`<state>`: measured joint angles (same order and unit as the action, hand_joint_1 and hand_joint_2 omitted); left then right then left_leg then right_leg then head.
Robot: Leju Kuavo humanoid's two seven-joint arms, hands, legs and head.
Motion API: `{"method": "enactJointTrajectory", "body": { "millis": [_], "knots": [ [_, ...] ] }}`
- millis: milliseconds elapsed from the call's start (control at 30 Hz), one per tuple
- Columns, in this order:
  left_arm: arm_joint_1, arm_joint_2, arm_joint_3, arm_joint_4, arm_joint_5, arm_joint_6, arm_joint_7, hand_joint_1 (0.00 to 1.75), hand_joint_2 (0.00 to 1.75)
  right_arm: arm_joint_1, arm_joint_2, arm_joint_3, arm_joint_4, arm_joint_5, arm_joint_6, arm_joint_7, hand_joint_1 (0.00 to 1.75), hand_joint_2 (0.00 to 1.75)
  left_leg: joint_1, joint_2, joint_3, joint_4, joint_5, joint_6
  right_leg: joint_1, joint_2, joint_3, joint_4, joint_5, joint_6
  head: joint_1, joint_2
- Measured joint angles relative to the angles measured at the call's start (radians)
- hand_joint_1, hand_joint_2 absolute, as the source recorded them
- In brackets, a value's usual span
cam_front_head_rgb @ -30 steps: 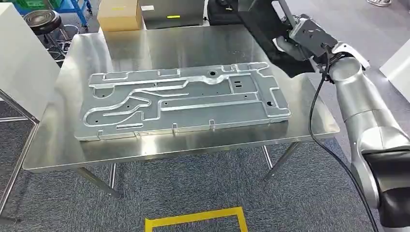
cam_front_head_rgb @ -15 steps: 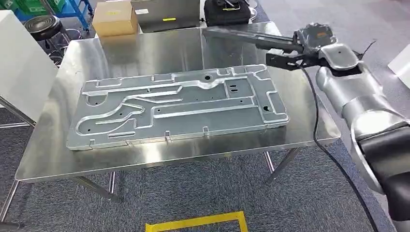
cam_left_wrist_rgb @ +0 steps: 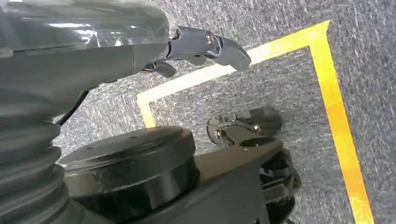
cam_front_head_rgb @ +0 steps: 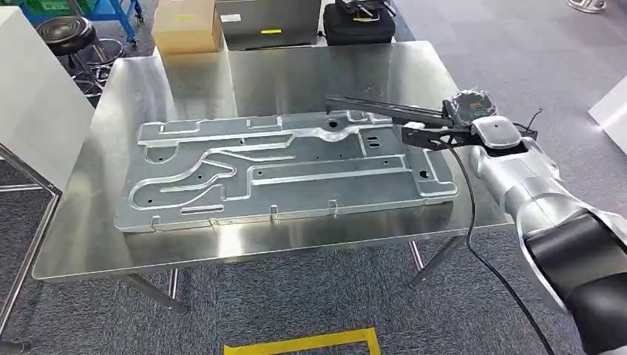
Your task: Take the parts from the cabinet and place them on the table.
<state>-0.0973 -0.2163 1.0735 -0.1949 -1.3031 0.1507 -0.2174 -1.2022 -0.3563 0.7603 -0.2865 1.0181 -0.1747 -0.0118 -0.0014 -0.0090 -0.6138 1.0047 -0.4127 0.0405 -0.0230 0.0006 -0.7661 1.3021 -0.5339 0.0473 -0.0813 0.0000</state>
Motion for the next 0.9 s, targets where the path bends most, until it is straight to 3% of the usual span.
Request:
{"method": "enactJointTrajectory", "body": {
  "millis": [67,100,133,233,300,367,433,467,500,533,600,633,733,767,800,833,900],
  "knots": [
    [0.000,0.000,0.000,0.000,-0.006,0.005,0.005,0.00,1.75,-0.001,0.000,-0.006,0.003,-0.010,0.000,0.000,0.00,0.00,0.000,-0.001,0.004,0.010,-0.011,-0.005,-0.001,0.000,0.068,-0.153,0.092,-0.003,0.000,0.000],
    [0.000,0.000,0.000,0.000,-0.006,0.008,0.010,0.00,0.00,-0.002,0.000,-0.011,0.003,-0.014,0.000,0.000,0.00,0.00,0.000,-0.001,0.006,0.017,-0.018,-0.009,-0.001,-0.001,0.109,-0.237,0.129,-0.005,0.000,0.000],
    [0.000,0.000,0.000,0.000,0.001,0.004,0.015,0.00,0.00,-0.004,0.001,-0.015,0.005,-0.018,-0.002,0.000,0.00,0.00,-0.007,-0.002,0.001,0.024,-0.025,-0.017,0.006,0.000,0.124,-0.264,0.111,-0.012,0.000,0.000],
    [0.001,0.000,0.002,0.000,0.006,-0.018,0.032,0.00,0.00,-0.001,0.004,-0.030,0.006,-0.021,-0.002,0.000,0.00,0.00,-0.006,-0.001,0.004,0.021,-0.025,-0.026,0.011,0.002,0.121,-0.266,0.112,-0.028,0.000,0.000],
    [0.000,0.002,0.002,0.000,0.005,-0.019,0.041,0.00,0.00,-0.001,0.006,-0.041,0.006,-0.023,-0.003,0.002,0.00,0.00,-0.006,0.000,0.003,0.031,-0.039,-0.038,-0.001,0.000,0.129,-0.276,0.115,-0.040,0.000,0.000],
    [-0.001,0.002,0.002,0.000,0.006,-0.021,0.046,0.00,0.00,-0.001,0.010,-0.052,0.006,-0.024,-0.004,0.003,0.00,0.00,-0.002,0.002,-0.040,0.137,-0.102,-0.051,0.000,-0.002,0.135,-0.277,0.112,-0.050,0.000,0.000],
    [0.000,0.002,0.002,0.000,0.007,-0.021,0.048,0.00,0.00,0.000,0.013,-0.060,0.006,-0.022,-0.003,0.003,0.00,0.00,0.004,0.002,-0.120,0.301,-0.169,-0.058,0.001,-0.002,0.135,-0.277,0.111,-0.052,0.000,0.000],
    [0.000,0.002,0.002,0.000,0.008,-0.020,0.052,0.00,0.00,0.003,0.014,-0.063,0.007,-0.022,-0.003,0.004,0.00,0.00,0.005,0.002,-0.142,0.340,-0.173,-0.060,0.000,-0.002,0.135,-0.277,0.110,-0.052,0.000,0.000],
    [0.000,0.003,0.002,0.000,0.010,-0.018,0.057,0.00,0.00,0.004,0.015,-0.067,0.008,-0.021,-0.003,0.006,0.00,0.00,0.007,0.002,-0.139,0.327,-0.152,-0.061,0.000,-0.002,0.137,-0.276,0.110,-0.051,0.000,0.000],
    [0.001,0.003,0.003,0.000,0.013,-0.017,0.059,0.00,0.00,0.004,0.017,-0.071,0.007,-0.021,-0.003,0.008,0.00,0.00,0.008,0.003,-0.115,0.273,-0.116,-0.060,-0.001,-0.001,0.138,-0.276,0.109,-0.050,0.000,0.000],
    [0.000,0.005,0.005,0.000,0.019,-0.016,0.069,0.00,0.00,0.002,0.018,-0.081,0.007,-0.021,-0.004,0.013,0.00,0.00,0.010,0.003,-0.020,0.080,-0.020,-0.053,-0.001,0.000,0.147,-0.275,0.105,-0.044,0.000,0.000],
    [0.000,0.005,0.007,0.000,0.019,-0.016,0.076,0.00,0.00,0.001,0.018,-0.085,0.007,-0.021,-0.005,0.016,0.00,0.00,0.008,0.002,0.005,0.035,-0.023,-0.047,0.002,0.001,0.147,-0.275,0.104,-0.040,0.000,0.000],
    [0.000,0.005,0.016,0.000,0.030,-0.017,0.102,0.00,0.00,-0.002,0.018,-0.098,0.008,-0.022,-0.006,0.023,0.00,0.00,0.003,0.001,0.002,0.028,-0.018,-0.038,0.003,0.001,0.142,-0.278,0.114,-0.022,0.000,0.000],
    [0.000,0.005,0.022,0.000,0.037,-0.019,0.109,0.00,0.00,-0.003,0.019,-0.103,0.007,-0.023,-0.007,0.024,0.00,0.00,0.001,0.001,0.002,0.023,-0.013,-0.030,0.001,0.001,0.144,-0.281,0.117,-0.014,0.000,0.000],
    [0.000,0.005,0.026,0.000,0.039,-0.020,0.110,0.00,0.00,-0.005,0.018,-0.107,0.008,-0.023,-0.007,0.027,0.00,0.00,0.010,0.003,0.006,0.004,-0.002,-0.015,-0.004,0.001,0.140,-0.277,0.106,-0.007,0.000,0.000],
    [-0.002,0.005,0.029,0.000,0.039,-0.022,0.111,0.00,0.00,-0.008,0.013,-0.113,0.008,-0.024,-0.008,0.027,0.00,0.00,0.006,0.003,0.005,-0.001,0.004,-0.008,0.000,0.001,0.133,-0.254,0.075,-0.007,0.000,0.000],
    [-0.002,0.005,0.031,0.000,0.040,-0.025,0.111,0.00,0.00,-0.020,0.005,-0.119,0.009,-0.024,-0.009,0.029,0.00,0.00,0.004,0.003,-0.004,0.000,0.011,0.000,-0.001,0.000,0.082,-0.117,-0.017,-0.006,0.000,0.000]
  ]
}}
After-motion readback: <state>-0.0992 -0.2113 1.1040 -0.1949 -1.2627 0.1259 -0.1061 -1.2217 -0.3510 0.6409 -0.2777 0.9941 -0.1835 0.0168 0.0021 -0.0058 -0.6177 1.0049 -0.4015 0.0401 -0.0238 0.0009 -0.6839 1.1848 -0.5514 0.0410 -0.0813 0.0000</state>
